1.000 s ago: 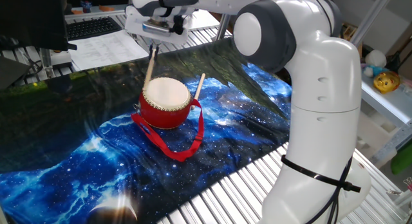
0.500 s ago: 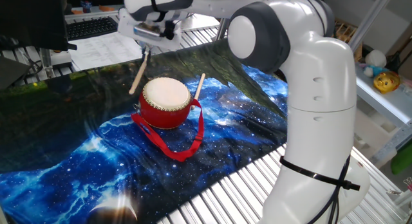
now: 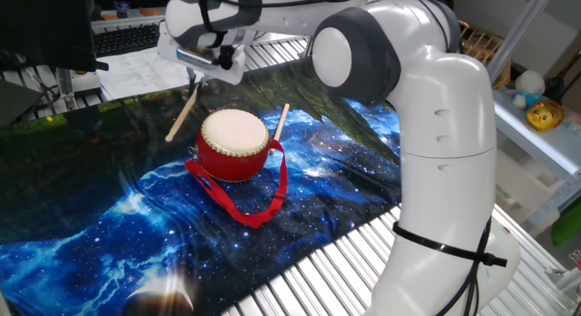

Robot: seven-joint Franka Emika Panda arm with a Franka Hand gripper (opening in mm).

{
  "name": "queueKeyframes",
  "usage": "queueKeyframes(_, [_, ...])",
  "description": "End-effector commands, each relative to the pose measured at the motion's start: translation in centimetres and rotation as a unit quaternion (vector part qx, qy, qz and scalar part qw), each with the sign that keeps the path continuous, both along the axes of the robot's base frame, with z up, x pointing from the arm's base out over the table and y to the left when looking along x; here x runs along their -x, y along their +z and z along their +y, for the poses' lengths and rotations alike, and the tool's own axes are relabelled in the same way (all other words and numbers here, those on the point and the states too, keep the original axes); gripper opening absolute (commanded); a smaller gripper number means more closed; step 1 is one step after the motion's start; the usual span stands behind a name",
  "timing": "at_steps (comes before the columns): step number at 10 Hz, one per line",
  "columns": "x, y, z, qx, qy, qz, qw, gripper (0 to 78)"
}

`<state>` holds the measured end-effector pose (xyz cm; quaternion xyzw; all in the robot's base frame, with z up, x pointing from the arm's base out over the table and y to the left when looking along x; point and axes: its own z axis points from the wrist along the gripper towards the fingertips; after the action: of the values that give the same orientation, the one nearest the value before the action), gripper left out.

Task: Play the drum

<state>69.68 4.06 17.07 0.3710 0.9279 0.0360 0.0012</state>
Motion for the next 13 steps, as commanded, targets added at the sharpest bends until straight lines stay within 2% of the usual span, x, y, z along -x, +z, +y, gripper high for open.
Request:
queueKeyframes(1, [-0.2, -1.0, 0.5, 0.002, -0.007, -0.010, 0.9999, 1.2])
queueKeyframes(6, [-0.6, -3.2, 1.7, 0.004, -0.010, -0.015, 0.9998, 1.2])
queueKeyframes(13, [-0.9, -5.5, 1.8, 0.008, -0.001, -0.025, 0.9997, 1.2])
